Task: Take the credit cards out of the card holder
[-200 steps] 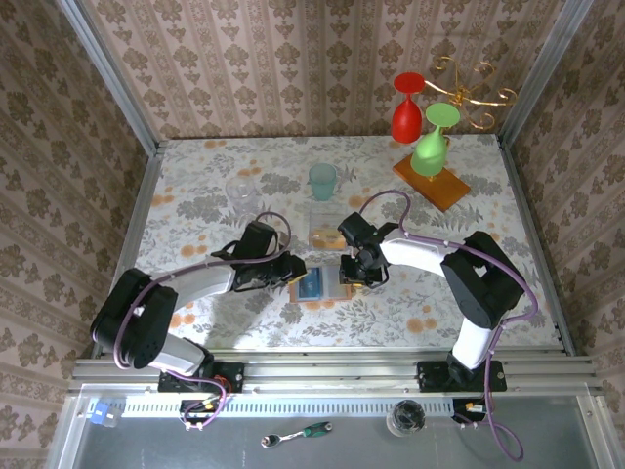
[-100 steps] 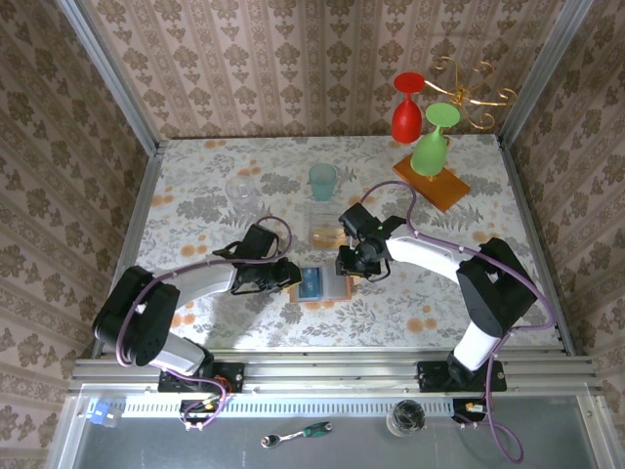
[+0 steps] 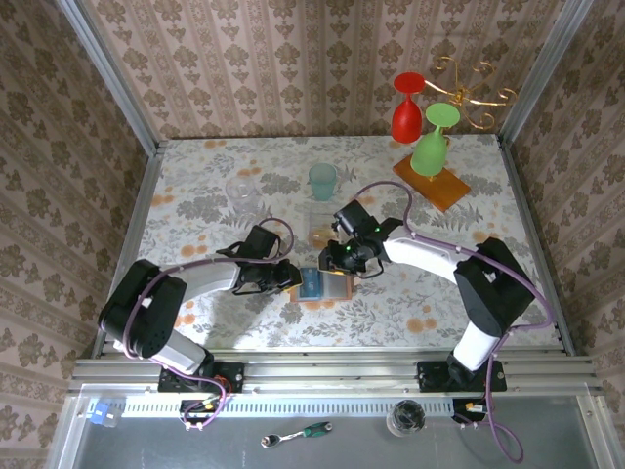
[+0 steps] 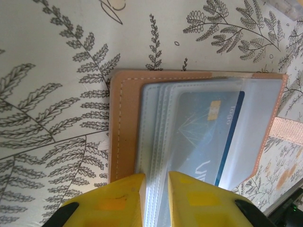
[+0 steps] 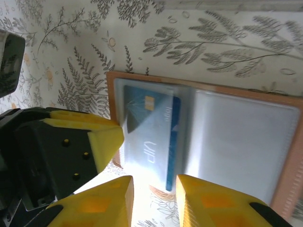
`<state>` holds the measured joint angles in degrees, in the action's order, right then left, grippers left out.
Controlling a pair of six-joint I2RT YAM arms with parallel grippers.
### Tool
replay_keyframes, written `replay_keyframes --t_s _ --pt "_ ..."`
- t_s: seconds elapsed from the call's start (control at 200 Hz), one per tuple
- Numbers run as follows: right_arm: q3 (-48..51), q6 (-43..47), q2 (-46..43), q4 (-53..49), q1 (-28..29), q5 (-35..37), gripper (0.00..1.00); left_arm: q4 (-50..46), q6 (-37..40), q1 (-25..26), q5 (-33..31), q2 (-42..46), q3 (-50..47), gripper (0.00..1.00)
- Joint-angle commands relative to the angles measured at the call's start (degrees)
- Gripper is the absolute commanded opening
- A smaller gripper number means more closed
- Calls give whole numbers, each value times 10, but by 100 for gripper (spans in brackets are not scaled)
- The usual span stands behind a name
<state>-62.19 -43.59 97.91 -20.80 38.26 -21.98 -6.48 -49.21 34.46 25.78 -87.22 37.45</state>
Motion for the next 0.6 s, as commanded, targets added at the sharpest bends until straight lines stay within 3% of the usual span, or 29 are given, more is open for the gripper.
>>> replay_keyframes --t_s 0.0,0.595 --pt "6 -17 22 29 9 -26 31 3 12 4 2 -15 13 21" --pt "18 -21 72 58 18 -26 32 -10 13 7 7 -20 13 18"
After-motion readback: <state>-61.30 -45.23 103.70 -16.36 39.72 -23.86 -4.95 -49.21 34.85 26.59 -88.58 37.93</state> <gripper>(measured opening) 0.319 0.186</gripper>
